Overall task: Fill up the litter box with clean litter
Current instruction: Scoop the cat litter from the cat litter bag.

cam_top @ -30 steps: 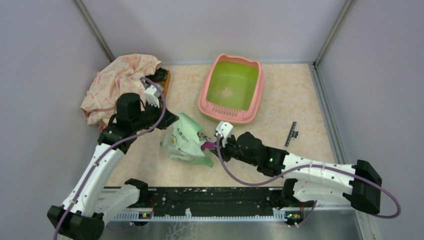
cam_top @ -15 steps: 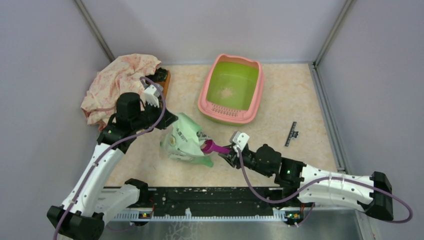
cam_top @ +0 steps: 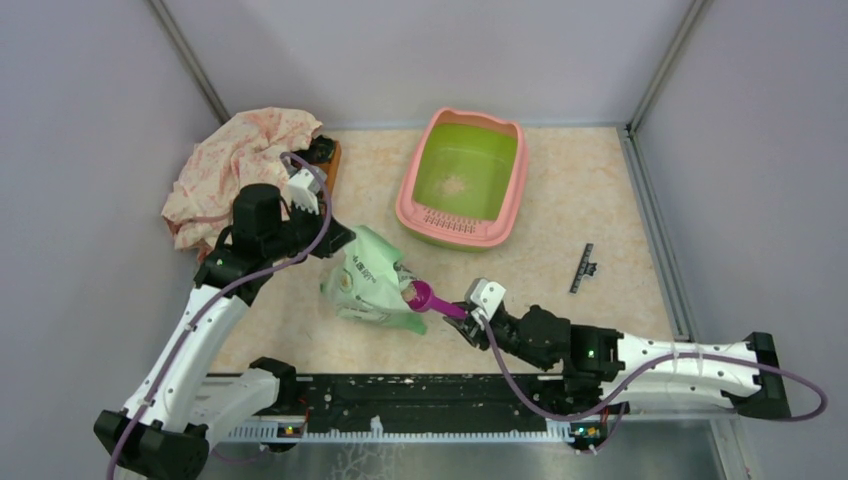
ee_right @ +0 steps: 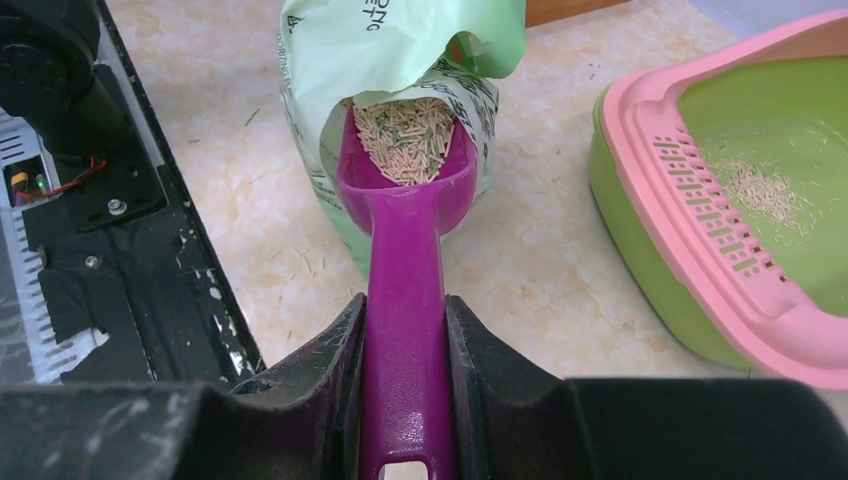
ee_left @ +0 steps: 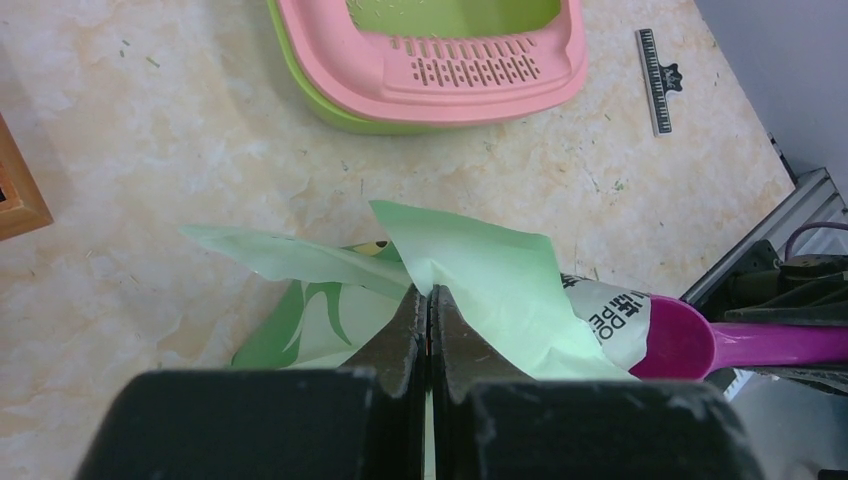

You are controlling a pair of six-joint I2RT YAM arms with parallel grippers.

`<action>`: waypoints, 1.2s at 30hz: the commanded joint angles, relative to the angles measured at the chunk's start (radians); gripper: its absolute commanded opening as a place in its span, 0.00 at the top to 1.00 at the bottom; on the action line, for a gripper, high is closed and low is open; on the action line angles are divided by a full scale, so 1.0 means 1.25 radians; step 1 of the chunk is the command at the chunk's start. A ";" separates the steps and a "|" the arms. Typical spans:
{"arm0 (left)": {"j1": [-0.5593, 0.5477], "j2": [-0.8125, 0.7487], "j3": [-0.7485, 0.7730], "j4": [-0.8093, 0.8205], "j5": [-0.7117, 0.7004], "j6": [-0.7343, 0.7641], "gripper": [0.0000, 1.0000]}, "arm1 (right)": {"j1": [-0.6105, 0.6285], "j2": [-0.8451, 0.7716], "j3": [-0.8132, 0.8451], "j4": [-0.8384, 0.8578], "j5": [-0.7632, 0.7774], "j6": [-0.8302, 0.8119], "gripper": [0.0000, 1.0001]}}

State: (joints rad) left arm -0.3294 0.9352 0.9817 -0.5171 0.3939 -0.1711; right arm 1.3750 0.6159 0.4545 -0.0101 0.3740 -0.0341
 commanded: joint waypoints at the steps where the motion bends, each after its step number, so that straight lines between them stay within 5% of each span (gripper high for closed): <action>1: -0.002 0.000 0.031 0.020 0.009 0.010 1.00 | 0.059 -0.042 0.045 -0.031 0.132 -0.008 1.00; 15: -0.001 0.004 0.039 0.022 0.018 0.009 1.00 | 0.077 -0.123 0.105 -0.170 0.232 0.017 1.00; 29: -0.001 -0.004 0.043 0.011 0.014 0.013 1.00 | 0.077 -0.155 0.012 -0.091 0.187 0.065 1.00; 36: -0.002 -0.002 0.050 0.009 0.011 0.013 1.00 | 0.079 -0.170 0.027 -0.161 0.167 0.107 1.00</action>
State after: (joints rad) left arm -0.3294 0.9482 0.9916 -0.5198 0.3927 -0.1631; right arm 1.4704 0.4255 0.4706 -0.1776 0.5812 0.0608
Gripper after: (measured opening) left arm 0.008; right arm 0.283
